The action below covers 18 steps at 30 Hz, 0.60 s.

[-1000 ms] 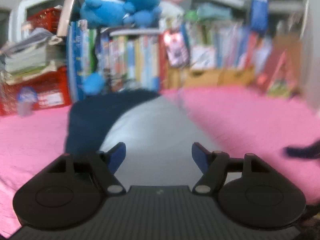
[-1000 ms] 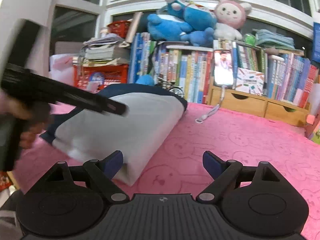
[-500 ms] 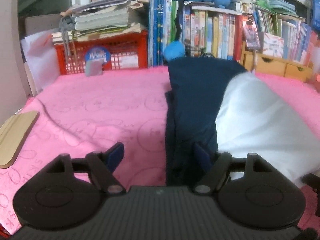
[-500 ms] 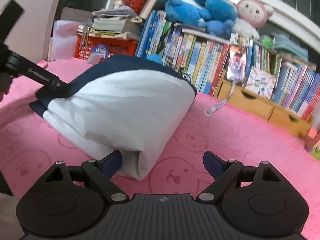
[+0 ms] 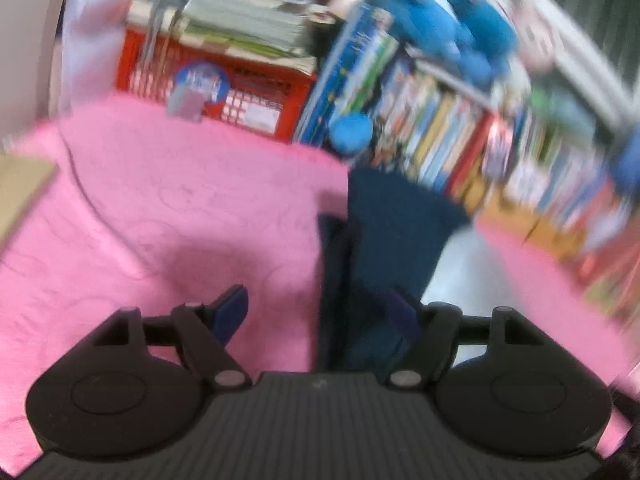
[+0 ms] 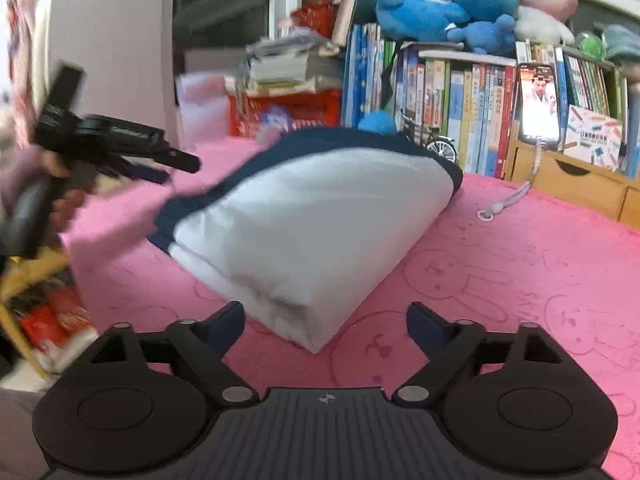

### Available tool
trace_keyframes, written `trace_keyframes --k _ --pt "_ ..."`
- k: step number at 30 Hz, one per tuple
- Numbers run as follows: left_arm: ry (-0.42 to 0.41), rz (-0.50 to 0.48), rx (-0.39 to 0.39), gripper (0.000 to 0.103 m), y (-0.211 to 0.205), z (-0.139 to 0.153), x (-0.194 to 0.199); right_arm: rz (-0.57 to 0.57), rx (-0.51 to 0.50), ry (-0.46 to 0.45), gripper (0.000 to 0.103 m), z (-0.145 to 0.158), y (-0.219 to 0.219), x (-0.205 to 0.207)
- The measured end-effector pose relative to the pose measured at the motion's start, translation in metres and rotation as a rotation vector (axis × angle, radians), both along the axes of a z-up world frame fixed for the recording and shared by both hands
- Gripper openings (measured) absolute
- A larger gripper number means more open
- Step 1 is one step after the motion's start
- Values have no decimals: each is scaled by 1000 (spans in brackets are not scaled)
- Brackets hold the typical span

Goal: Fold clothes

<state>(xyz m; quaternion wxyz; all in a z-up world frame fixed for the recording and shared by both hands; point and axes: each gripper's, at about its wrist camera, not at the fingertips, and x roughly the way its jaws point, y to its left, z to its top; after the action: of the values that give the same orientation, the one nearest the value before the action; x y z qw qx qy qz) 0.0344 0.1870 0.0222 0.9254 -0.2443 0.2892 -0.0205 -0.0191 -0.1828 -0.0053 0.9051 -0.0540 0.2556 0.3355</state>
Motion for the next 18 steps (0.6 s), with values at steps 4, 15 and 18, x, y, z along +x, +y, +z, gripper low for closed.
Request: trace_keyframes --k 4,15,18 --pt "-5 -19 -99 80 7 -11 35 -87 197 131 97 8 -25 50" --pt "124 -161 -115 60 -6 -49 89 -168 402 447 62 -30 11 163" --pt "129 -208 -148 59 -11 -51 92 -186 467 478 53 -32 4 167"
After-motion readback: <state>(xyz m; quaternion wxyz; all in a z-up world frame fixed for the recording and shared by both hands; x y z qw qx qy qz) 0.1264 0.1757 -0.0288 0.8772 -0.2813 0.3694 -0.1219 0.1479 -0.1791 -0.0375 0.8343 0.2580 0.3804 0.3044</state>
